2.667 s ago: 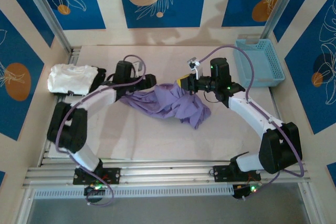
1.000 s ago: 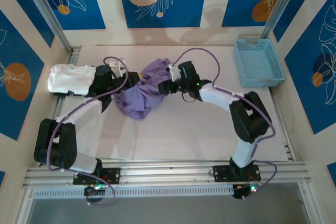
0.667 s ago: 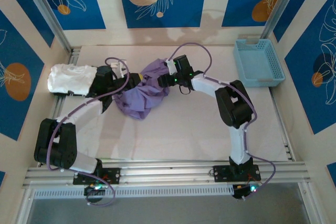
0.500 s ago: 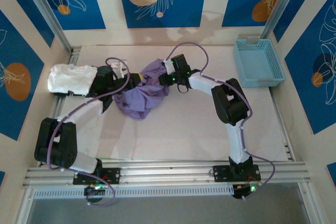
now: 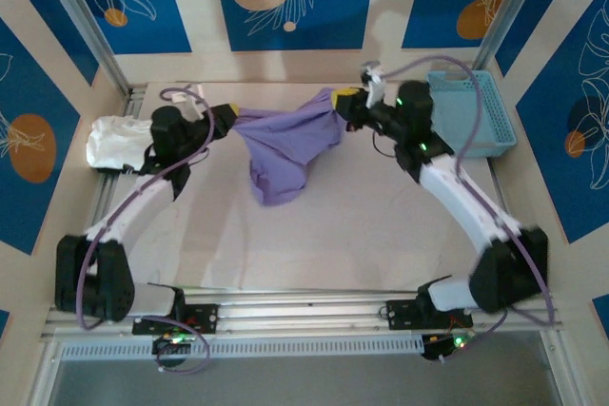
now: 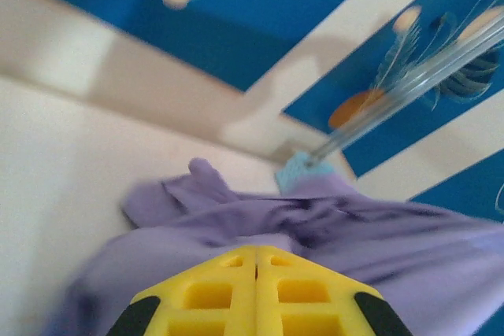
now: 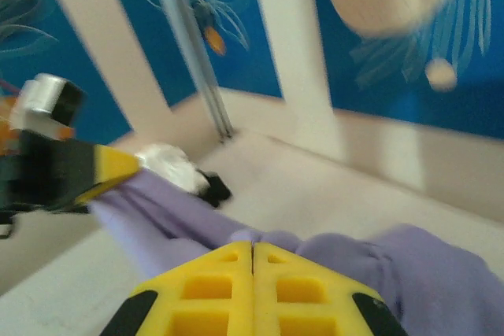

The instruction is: Fold the inside-out t-shirt

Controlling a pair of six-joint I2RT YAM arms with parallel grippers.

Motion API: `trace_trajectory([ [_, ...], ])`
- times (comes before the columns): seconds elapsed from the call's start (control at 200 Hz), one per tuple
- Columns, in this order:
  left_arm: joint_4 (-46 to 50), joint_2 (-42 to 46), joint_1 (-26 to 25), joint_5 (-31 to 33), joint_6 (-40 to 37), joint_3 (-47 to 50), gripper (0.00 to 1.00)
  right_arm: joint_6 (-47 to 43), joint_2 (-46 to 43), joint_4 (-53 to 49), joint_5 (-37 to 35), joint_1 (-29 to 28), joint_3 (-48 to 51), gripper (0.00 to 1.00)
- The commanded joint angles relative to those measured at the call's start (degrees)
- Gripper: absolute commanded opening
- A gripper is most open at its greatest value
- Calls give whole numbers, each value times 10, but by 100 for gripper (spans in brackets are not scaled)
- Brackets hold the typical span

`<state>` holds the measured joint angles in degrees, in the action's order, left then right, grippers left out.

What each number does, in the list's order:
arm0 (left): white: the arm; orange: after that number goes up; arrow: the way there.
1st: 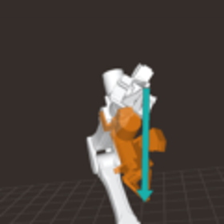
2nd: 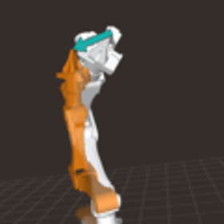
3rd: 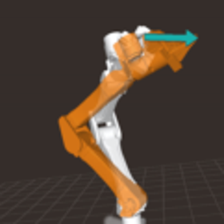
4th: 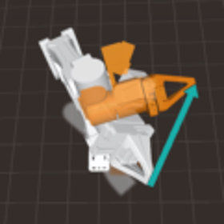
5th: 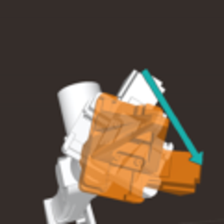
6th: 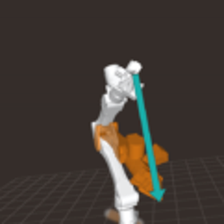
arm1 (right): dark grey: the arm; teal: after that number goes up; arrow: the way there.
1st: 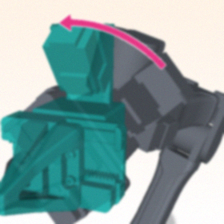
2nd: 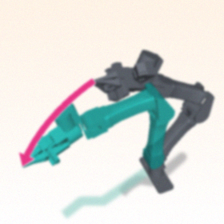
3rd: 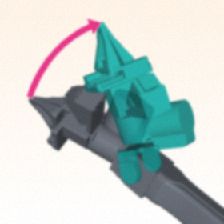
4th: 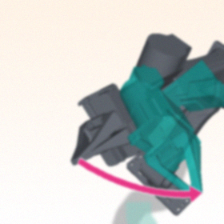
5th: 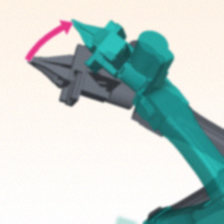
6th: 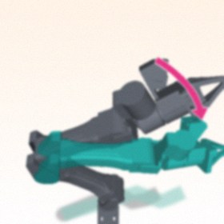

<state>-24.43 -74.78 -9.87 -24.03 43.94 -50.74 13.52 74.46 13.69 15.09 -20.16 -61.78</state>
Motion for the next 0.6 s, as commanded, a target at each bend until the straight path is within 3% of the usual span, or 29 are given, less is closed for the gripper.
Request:
trace_trajectory([
  [0.0, -33, 47, -7, 36, -9, 86, 0, -9, -41, 66, 26, -23, 147, 0],
  [0.19, 42, 54, -93, 57, -89, 223, 0, 14, -99, 67, -45, -87, 341, 1],
  [0.31, 83, 71, -161, 106, -113, 285, 0, 66, -117, 35, -107, -144, 410, 10],
  [0.435, 85, 89, -178, 114, -106, 324, 0, 83, -143, -79, -186, -190, 409, 25],
  [0.515, 103, 100, -181, 114, -118, 325, 0, 60, -155, -110, -225, -218, 387, 38],
  [0.595, 132, 111, -182, 126, -134, 318, 3, 44, -143, -128, -257, -226, 358, 44],
])
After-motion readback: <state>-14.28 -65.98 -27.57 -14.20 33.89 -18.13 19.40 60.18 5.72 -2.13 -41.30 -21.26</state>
